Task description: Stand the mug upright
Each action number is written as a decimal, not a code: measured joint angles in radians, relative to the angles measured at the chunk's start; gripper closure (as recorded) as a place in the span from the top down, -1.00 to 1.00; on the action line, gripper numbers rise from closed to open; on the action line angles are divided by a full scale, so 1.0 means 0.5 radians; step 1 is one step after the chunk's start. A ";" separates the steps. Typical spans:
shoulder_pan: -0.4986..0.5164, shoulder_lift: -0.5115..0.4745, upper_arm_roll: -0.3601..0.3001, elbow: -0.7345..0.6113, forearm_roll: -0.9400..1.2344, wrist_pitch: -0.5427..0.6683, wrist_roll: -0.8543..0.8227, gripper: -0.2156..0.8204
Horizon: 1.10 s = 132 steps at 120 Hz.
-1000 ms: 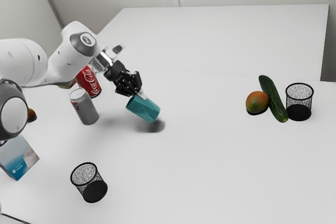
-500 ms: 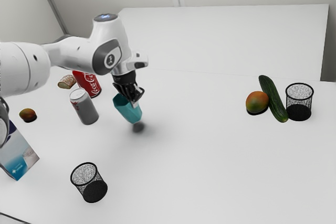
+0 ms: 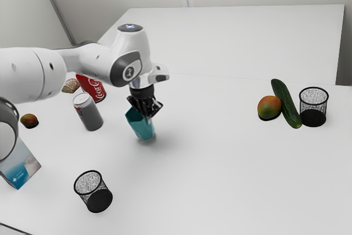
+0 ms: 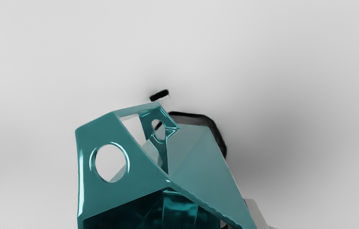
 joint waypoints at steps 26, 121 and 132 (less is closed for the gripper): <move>0.000 0.054 -0.023 0.013 -0.014 0.027 -0.106 -0.93; 0.022 -0.247 -0.006 0.328 -0.146 -0.078 -0.119 0.39; 0.134 -0.264 -0.072 0.498 -0.196 -0.224 -0.046 0.45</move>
